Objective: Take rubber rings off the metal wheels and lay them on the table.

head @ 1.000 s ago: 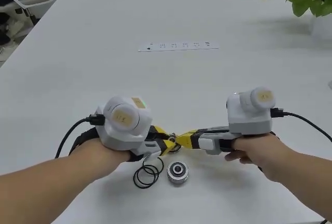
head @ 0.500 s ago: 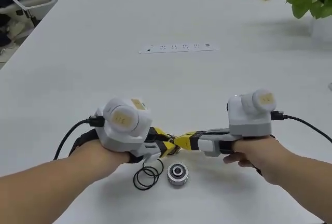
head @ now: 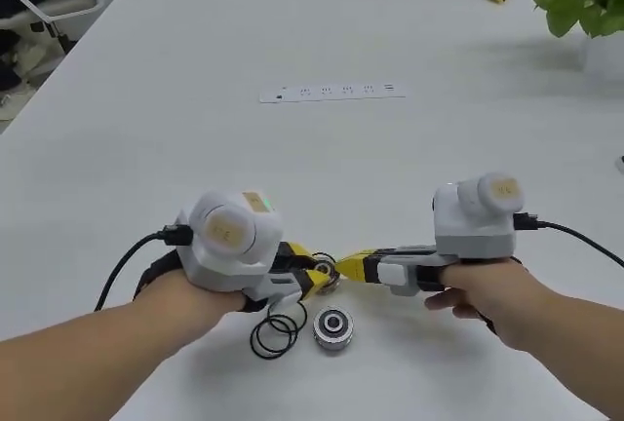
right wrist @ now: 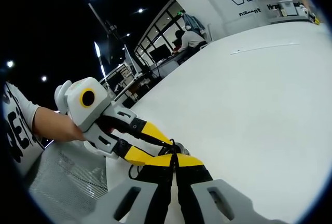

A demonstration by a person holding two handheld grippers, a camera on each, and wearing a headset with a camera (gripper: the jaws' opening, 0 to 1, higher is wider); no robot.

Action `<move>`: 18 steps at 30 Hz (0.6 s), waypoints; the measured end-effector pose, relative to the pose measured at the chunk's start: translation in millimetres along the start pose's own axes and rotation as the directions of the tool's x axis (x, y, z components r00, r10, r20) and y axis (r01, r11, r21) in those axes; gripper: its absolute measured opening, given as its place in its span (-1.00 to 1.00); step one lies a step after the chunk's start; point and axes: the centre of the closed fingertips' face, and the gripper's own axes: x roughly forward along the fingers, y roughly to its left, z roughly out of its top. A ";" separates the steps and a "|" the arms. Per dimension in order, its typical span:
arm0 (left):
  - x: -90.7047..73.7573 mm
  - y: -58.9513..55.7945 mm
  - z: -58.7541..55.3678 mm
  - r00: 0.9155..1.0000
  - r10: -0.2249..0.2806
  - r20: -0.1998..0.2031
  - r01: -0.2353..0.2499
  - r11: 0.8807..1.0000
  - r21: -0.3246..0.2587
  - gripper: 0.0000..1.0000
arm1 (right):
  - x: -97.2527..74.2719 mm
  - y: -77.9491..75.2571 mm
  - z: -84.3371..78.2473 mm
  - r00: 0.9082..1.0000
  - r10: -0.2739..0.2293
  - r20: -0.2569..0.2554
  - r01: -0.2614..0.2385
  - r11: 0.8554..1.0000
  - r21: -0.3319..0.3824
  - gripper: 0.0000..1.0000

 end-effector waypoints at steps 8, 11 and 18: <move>-13.8 -4.8 7.3 0.999 -0.017 0.052 0.019 0.999 -0.039 -0.43 | 1.7 1.8 0.9 1.000 0.010 0.003 -0.010 1.000 0.007 -1.00; -20.4 -5.0 9.7 0.997 -0.025 0.067 0.027 0.999 -0.036 -0.39 | 2.5 3.7 1.9 1.000 0.019 0.007 -0.019 1.000 0.008 -1.00; -39.1 -2.7 14.6 0.995 -0.022 0.096 0.023 1.000 -0.004 -0.23 | 3.0 10.2 10.8 0.998 0.042 0.036 -0.043 0.999 0.031 -1.00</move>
